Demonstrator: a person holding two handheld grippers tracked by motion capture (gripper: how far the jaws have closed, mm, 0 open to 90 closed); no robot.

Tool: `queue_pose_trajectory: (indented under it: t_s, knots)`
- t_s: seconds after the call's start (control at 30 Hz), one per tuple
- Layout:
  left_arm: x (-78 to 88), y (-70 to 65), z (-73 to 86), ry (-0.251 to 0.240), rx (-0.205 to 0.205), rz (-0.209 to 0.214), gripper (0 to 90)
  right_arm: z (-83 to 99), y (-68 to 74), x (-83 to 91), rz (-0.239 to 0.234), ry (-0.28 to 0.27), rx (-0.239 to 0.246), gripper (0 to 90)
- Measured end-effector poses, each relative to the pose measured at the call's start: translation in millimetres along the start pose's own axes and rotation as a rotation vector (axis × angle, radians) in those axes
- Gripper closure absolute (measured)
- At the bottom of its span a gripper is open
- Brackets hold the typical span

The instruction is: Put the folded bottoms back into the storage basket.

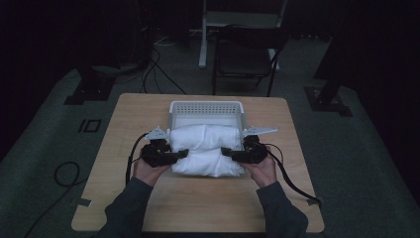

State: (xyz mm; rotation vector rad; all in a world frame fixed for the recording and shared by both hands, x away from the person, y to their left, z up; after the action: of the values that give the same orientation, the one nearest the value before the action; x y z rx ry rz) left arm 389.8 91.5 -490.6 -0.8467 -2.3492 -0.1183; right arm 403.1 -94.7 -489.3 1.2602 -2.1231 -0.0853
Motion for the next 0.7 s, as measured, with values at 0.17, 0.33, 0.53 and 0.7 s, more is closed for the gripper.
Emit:
queue_pose_trajectory:
  t_s: [0.17,0.33,0.53,0.7]
  knots:
    - [-2.1,2.5,-4.4,0.003,0.0,-0.003,58.4,-2.9,-3.4,-1.7,-0.002,-0.004,-0.007,54.7]
    - [-3.3,3.3,-9.2,0.003,-0.006,-0.008,58.4,-6.3,-6.8,-1.3,0.001,-0.013,-0.012,54.8]
    - [-5.3,5.0,-14.5,0.004,-0.012,-0.011,58.5,-9.6,-9.9,-1.2,0.02,-0.01,-0.009,54.9]
    - [-4.0,7.4,-19.4,-0.006,-0.005,-0.01,58.6,-16.4,-9.7,-0.2,0.026,-0.013,-0.001,54.9]
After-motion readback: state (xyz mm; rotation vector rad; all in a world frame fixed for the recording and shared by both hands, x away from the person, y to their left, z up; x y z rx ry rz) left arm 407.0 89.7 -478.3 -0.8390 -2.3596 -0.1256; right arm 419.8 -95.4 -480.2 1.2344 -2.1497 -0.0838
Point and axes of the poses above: each handheld gripper's, and its own axes: x roughly backward along the jaws, z roughly out of its underside, y roughly to its left, the point moved 10 cm from there along -x, roughly forward along the jaws, and after that the axes turned 11 degrees about -z, right-handed, at the moved point
